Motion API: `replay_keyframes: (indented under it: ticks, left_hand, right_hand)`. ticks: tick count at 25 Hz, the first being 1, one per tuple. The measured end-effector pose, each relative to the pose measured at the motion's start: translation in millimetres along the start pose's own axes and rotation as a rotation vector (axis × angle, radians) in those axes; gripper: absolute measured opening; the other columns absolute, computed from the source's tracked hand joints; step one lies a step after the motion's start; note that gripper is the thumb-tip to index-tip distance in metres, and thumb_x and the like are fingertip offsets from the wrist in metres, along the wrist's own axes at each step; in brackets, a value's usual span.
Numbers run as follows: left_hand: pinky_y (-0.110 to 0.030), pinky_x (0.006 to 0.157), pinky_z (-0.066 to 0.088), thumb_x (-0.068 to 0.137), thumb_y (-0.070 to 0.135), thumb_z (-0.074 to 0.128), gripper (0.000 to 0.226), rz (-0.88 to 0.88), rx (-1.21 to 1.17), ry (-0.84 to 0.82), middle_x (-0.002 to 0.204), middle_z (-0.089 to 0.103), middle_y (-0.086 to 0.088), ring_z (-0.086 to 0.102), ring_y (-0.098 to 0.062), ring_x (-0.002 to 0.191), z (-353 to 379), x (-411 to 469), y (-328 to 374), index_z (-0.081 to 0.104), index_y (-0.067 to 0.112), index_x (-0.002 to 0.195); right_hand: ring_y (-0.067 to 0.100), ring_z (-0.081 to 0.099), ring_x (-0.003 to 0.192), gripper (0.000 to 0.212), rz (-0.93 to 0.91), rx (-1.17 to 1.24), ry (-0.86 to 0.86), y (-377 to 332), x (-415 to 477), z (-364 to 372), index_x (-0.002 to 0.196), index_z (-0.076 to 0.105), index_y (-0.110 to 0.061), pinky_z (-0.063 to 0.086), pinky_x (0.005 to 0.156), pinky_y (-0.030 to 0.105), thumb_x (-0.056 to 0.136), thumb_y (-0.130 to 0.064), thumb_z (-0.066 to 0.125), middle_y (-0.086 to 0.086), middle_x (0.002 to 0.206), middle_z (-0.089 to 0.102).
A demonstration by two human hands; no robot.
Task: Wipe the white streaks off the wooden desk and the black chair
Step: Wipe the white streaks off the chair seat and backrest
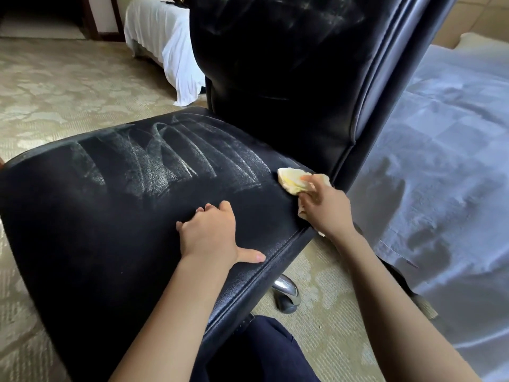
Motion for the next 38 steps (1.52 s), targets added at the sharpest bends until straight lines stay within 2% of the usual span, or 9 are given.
replay_keyframes:
  ticks: [3, 5, 9, 14, 19, 24, 28, 32, 38]
  left_hand:
    - [-0.047, 0.102, 0.042, 0.058, 0.079, 0.064, 0.100, 0.010, -0.012, 0.019, 0.137, 0.043, -0.008, 0.043, -0.027, 0.127, 0, -1, -1, 0.034, 0.013, 0.125]
    - [-0.047, 0.104, 0.040, 0.059, 0.078, 0.065, 0.102, 0.017, -0.028, 0.036, 0.141, 0.041, -0.008, 0.041, -0.027, 0.129, 0, -1, -2, 0.032, 0.012, 0.130]
    - [-0.049, 0.110, 0.032, 0.061, 0.077, 0.064, 0.108, 0.030, -0.068, 0.048, 0.151, 0.029, -0.008, 0.031, -0.026, 0.137, 4, -3, -5, 0.027, 0.011, 0.138]
    - [-0.048, 0.113, 0.025, 0.060, 0.077, 0.064, 0.107, 0.038, -0.123, 0.085, 0.155, 0.025, -0.006, 0.022, -0.023, 0.143, 9, -5, -9, 0.028, 0.013, 0.138]
    - [-0.048, 0.114, 0.025, 0.061, 0.077, 0.063, 0.106, 0.048, -0.139, 0.093, 0.155, 0.024, -0.007, 0.020, -0.022, 0.144, 11, -5, -11, 0.028, 0.013, 0.138]
    - [-0.049, 0.113, 0.025, 0.061, 0.077, 0.063, 0.107, 0.036, -0.126, 0.091, 0.155, 0.025, -0.007, 0.023, -0.024, 0.143, 10, -5, -11, 0.027, 0.013, 0.138]
    - [-0.047, 0.111, 0.030, 0.059, 0.079, 0.063, 0.106, 0.009, -0.103, 0.107, 0.151, 0.031, -0.004, 0.033, -0.025, 0.136, 7, -8, -10, 0.029, 0.014, 0.136]
    - [-0.045, 0.110, 0.032, 0.058, 0.078, 0.065, 0.105, -0.001, -0.121, 0.107, 0.150, 0.033, -0.003, 0.035, -0.024, 0.135, 4, -8, -10, 0.031, 0.015, 0.134]
    - [-0.046, 0.112, 0.029, 0.060, 0.075, 0.066, 0.109, -0.002, -0.162, 0.082, 0.154, 0.027, -0.003, 0.030, -0.026, 0.139, 3, -12, -11, 0.023, 0.018, 0.143]
  right_hand:
    - [0.025, 0.062, 0.091, 0.040, -0.210, -0.034, -0.045, -32, -44, 4, 0.129, 0.052, -0.032, 0.038, 0.072, 0.028, 0.089, -0.030, 0.056, 0.000, 0.090, 0.069]
    - [0.018, 0.062, 0.076, 0.040, -0.303, 0.038, -0.068, -46, -65, 4, 0.127, 0.054, -0.035, 0.035, 0.064, 0.024, 0.088, -0.030, 0.058, -0.010, 0.073, 0.060]
    - [0.023, 0.063, 0.075, 0.039, -0.389, -0.003, -0.079, -41, -59, 5, 0.130, 0.052, -0.033, 0.043, 0.064, 0.029, 0.091, -0.030, 0.057, -0.003, 0.076, 0.067]
    - [0.035, 0.062, 0.091, 0.037, -0.213, -0.015, 0.000, -14, 11, 15, 0.124, 0.056, -0.029, 0.048, 0.083, 0.038, 0.087, -0.025, 0.056, 0.009, 0.095, 0.070]
    - [0.030, 0.058, 0.105, 0.038, 0.017, 0.032, -0.007, 13, 73, 16, 0.124, 0.056, -0.029, 0.045, 0.087, 0.033, 0.086, -0.024, 0.052, 0.009, 0.113, 0.065]
    - [0.033, 0.053, 0.111, 0.040, 0.137, -0.002, 0.016, 11, 87, 19, 0.125, 0.054, -0.028, 0.039, 0.078, 0.032, 0.087, -0.020, 0.047, 0.010, 0.121, 0.060]
    - [0.035, 0.053, 0.112, 0.039, -0.018, -0.074, -0.016, -9, 55, 19, 0.129, 0.050, -0.027, 0.041, 0.088, 0.037, 0.090, -0.027, 0.049, 0.008, 0.124, 0.060]
    - [0.030, 0.058, 0.106, 0.040, -0.229, -0.068, -0.080, -40, -5, 25, 0.130, 0.047, -0.036, 0.042, 0.086, 0.036, 0.090, -0.037, 0.052, 0.000, 0.114, 0.065]
    - [0.021, 0.060, 0.074, 0.042, -0.481, 0.032, -0.201, -59, -56, 10, 0.130, 0.051, -0.036, 0.043, 0.072, 0.031, 0.089, -0.033, 0.058, -0.002, 0.080, 0.068]
Point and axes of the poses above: each hand's wrist, its own x-axis towards the middle knuckle, its own z-axis out of the palm, y = z × x, the point moved 4 cm from there along x, towards the middle knuckle
